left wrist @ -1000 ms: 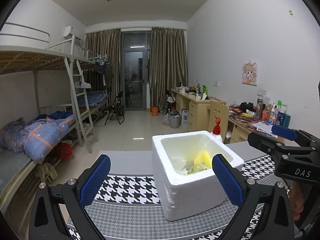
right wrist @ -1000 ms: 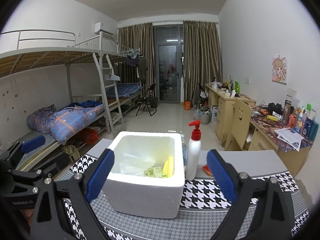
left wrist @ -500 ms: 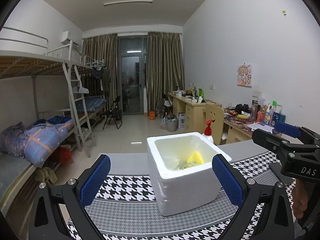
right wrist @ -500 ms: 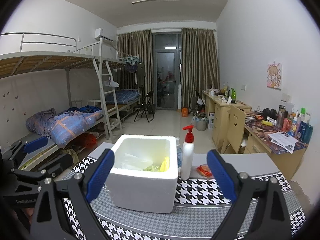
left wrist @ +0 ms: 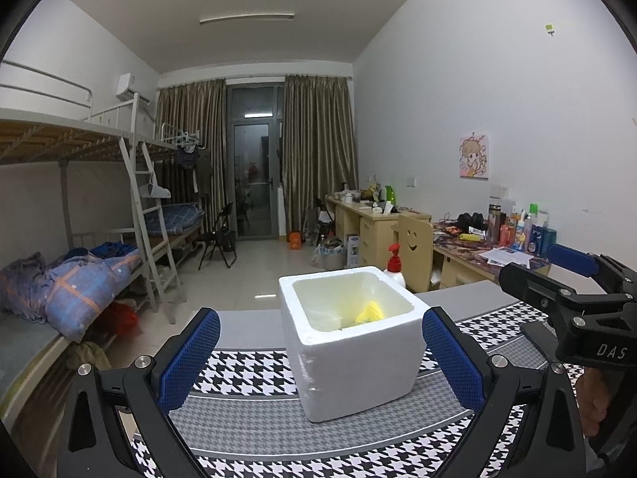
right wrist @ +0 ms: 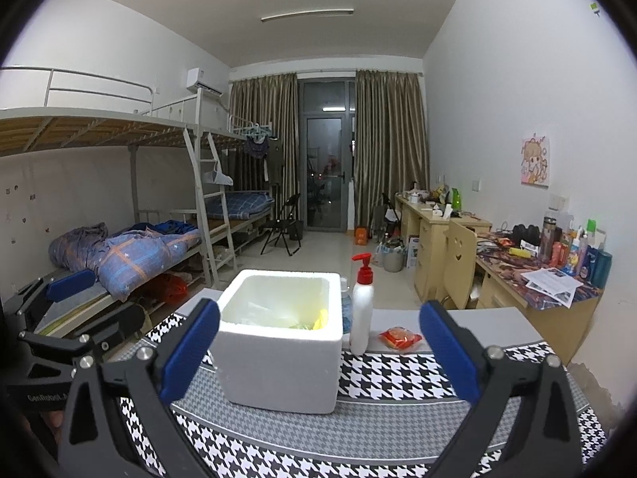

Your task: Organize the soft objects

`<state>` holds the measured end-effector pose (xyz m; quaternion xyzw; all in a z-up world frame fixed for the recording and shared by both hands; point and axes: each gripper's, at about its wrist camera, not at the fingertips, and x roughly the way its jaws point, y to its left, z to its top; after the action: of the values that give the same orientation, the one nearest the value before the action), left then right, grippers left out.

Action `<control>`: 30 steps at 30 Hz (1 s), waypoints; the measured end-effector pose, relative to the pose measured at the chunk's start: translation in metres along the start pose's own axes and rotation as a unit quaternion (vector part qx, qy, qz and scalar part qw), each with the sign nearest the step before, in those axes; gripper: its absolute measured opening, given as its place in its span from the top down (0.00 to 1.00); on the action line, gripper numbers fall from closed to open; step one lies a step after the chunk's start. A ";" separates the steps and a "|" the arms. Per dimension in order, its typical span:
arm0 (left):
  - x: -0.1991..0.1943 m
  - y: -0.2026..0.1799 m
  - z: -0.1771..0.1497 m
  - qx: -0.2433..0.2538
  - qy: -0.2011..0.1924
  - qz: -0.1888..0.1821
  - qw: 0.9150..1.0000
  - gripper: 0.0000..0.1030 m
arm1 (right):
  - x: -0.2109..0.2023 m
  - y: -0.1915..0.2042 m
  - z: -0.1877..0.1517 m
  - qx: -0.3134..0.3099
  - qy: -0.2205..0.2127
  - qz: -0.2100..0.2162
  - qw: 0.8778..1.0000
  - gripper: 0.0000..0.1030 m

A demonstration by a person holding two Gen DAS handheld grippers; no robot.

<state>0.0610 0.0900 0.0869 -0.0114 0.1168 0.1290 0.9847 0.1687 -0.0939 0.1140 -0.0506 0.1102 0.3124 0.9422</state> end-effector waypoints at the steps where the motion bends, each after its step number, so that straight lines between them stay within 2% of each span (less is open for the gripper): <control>1: -0.002 -0.001 -0.001 0.002 -0.002 0.001 1.000 0.01 | -0.002 0.000 -0.001 0.000 -0.001 0.001 1.000 0.01; 18: -0.025 -0.004 -0.020 -0.003 -0.014 -0.018 1.000 0.01 | -0.031 -0.008 -0.022 -0.001 -0.021 -0.005 1.000 0.01; 30: -0.033 -0.003 -0.033 -0.012 -0.028 -0.009 0.999 0.01 | -0.033 -0.001 -0.041 -0.008 -0.027 -0.007 1.000 0.01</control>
<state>0.0234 0.0773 0.0623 -0.0211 0.0874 0.1223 0.9884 0.1360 -0.1207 0.0819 -0.0506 0.0813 0.3079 0.9466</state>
